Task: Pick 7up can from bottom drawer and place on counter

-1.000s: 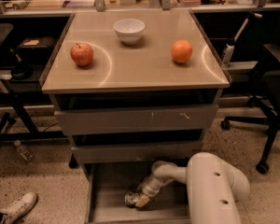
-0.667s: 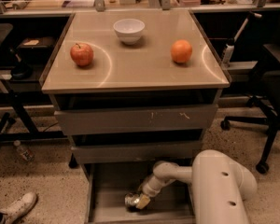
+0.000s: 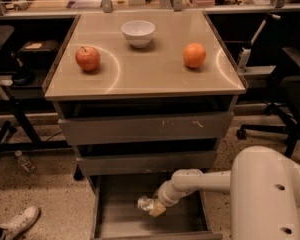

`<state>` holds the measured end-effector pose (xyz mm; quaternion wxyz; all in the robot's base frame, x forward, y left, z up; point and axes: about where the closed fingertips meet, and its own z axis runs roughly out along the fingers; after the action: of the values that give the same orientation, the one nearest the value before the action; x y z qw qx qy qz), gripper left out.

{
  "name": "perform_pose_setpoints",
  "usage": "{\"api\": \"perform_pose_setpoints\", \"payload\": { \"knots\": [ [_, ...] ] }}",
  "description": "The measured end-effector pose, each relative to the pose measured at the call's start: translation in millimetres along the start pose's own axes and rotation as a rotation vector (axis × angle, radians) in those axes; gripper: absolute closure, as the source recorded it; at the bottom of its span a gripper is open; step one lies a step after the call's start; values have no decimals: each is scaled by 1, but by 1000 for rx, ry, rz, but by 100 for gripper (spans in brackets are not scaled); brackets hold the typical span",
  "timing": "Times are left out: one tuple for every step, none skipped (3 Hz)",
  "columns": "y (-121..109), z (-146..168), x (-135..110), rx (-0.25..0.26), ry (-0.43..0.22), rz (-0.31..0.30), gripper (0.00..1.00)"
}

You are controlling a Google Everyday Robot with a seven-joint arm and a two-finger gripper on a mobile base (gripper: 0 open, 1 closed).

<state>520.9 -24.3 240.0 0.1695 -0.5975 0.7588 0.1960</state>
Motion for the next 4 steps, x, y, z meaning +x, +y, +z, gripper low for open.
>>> {"api": "perform_pose_setpoints", "payload": {
  "knots": [
    [29, -58, -14, 56, 37, 36, 100],
    [30, -57, -14, 54, 37, 35, 100],
    [36, -82, -16, 73, 52, 41, 100],
    [39, -122, -18, 123, 100, 70, 100]
  ]
}}
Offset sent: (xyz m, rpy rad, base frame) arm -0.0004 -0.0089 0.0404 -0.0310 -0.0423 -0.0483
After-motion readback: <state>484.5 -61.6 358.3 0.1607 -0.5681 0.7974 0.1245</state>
